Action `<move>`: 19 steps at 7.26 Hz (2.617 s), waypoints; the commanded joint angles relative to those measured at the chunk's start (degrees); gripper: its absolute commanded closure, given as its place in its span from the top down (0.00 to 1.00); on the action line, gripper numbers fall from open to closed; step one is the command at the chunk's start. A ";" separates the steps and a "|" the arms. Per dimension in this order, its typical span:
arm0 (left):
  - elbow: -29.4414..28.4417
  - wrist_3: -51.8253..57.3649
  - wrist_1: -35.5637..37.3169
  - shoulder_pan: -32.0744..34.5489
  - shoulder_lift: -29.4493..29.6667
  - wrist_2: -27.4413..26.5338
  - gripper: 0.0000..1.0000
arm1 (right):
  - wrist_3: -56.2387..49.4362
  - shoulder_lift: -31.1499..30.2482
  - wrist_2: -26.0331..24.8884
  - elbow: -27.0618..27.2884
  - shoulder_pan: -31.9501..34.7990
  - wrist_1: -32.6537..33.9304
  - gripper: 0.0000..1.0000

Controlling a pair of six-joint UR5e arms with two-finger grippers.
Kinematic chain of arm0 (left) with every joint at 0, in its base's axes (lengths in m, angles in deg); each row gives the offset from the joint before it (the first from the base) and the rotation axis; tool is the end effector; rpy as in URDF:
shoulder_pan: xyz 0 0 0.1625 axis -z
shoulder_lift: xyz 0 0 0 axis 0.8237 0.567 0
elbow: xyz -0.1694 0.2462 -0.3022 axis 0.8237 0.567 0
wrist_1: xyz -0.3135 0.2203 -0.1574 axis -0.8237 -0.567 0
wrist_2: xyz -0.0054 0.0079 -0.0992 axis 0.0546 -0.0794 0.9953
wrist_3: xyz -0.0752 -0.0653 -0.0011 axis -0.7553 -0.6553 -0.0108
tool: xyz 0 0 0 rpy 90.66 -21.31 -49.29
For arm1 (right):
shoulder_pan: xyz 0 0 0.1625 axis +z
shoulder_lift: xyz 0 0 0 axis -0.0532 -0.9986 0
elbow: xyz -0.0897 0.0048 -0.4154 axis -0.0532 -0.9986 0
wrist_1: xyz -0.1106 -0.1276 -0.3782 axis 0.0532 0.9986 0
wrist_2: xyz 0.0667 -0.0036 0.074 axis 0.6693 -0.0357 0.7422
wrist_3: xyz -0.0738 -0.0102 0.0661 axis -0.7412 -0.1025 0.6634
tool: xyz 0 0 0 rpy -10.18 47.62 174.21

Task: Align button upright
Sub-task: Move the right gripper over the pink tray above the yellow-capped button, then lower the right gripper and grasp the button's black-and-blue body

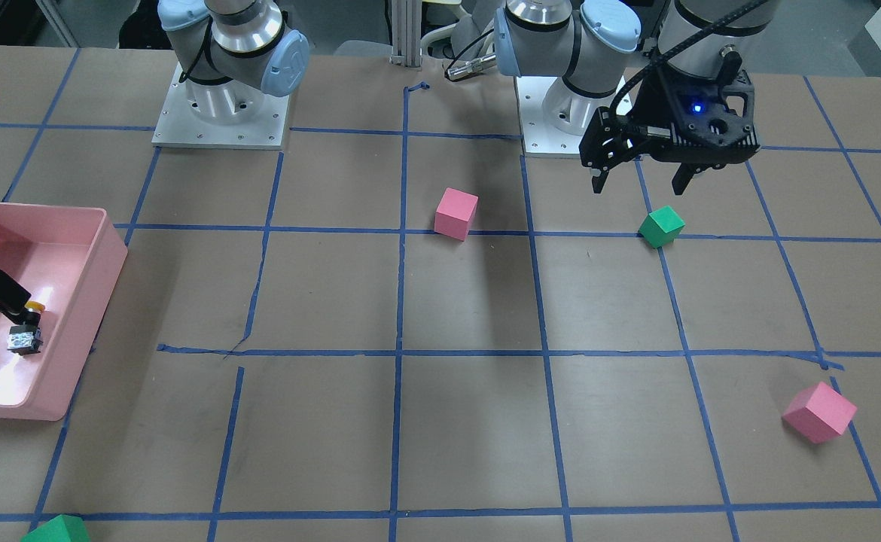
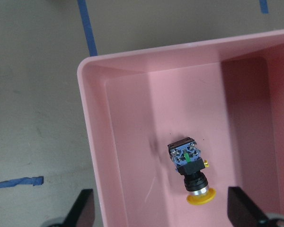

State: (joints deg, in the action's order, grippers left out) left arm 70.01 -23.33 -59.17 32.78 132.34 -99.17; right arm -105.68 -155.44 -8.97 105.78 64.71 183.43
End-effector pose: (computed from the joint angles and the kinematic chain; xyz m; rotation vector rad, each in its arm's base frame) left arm -0.1139 -0.4784 0.5017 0.0443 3.0904 -0.0760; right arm -0.1472 -0.5508 0.3216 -0.2917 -3.0772 0.1200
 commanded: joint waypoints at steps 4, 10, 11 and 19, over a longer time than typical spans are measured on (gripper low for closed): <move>-0.08 -0.06 0.03 0.00 -0.10 0.01 1.00 | -6.35 1.26 1.86 1.06 -1.63 0.23 1.00; -0.08 0.12 0.12 -0.09 -0.01 0.01 1.00 | -19.62 5.82 3.45 0.97 -5.59 3.64 1.00; -0.16 0.03 0.12 -0.09 0.07 0.01 1.00 | -22.25 8.18 3.71 0.97 -5.76 6.18 1.00; -0.17 0.03 0.38 -0.09 0.34 0.01 1.00 | -27.64 10.84 2.13 0.97 -5.76 7.26 1.00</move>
State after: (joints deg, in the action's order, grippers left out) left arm 69.84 -23.30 -58.88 32.70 132.72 -99.16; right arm -133.48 -144.74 -6.39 106.75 58.95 190.62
